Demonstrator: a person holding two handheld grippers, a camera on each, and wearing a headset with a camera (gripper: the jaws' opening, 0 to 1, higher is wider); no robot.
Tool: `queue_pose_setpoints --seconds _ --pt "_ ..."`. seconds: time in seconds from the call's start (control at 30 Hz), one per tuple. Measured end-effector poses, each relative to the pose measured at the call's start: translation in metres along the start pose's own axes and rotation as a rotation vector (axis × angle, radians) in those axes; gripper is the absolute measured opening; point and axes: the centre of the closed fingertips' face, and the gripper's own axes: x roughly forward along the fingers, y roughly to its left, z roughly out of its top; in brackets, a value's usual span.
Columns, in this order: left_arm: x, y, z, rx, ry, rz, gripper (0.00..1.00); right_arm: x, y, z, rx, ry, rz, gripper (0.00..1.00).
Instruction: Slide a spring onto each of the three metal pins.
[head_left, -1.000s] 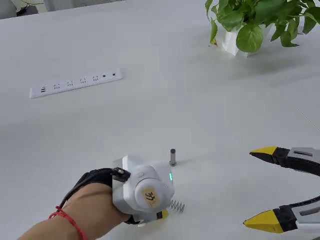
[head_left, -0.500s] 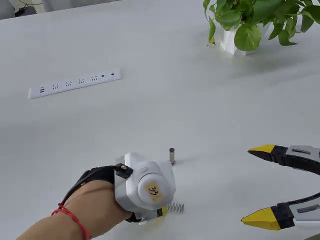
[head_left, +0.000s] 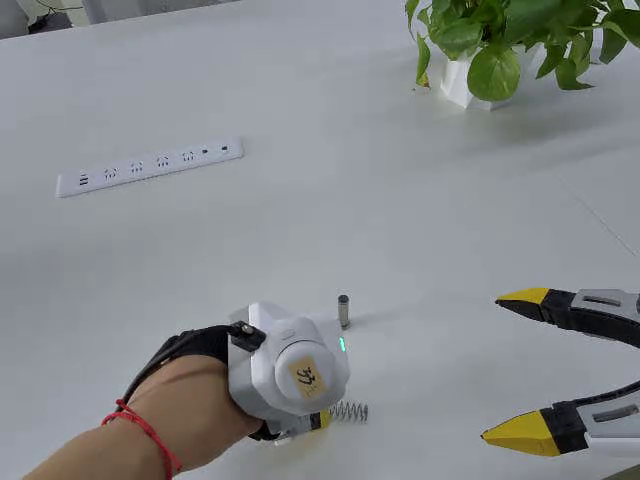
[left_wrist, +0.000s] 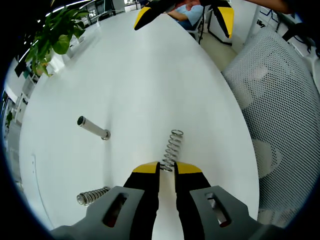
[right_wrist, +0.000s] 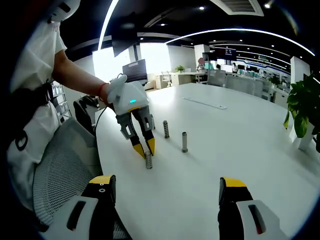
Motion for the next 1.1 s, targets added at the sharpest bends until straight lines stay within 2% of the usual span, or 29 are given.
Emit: queue_pose_setpoints --seconds 0.3,0.6,0.87,1.1 --pt "-0.001 -0.005 -0.001 -0.028 -0.016 -0.01 0.07 0.003 0.003 0.001 -0.003 0.004 0.008 0.83" --pt "-0.007 -0.009 0.003 -0.07 -0.062 -0.013 0.07 0.006 0.007 0.005 -0.009 0.007 0.017 0.83" --pt "-0.01 -0.012 0.001 -0.095 -0.083 -0.012 0.07 0.01 0.009 0.008 -0.017 0.01 0.025 0.82" --pt "-0.018 -0.014 0.01 -0.122 -0.133 -0.005 0.07 0.013 0.015 0.012 -0.019 0.007 0.042 0.82"
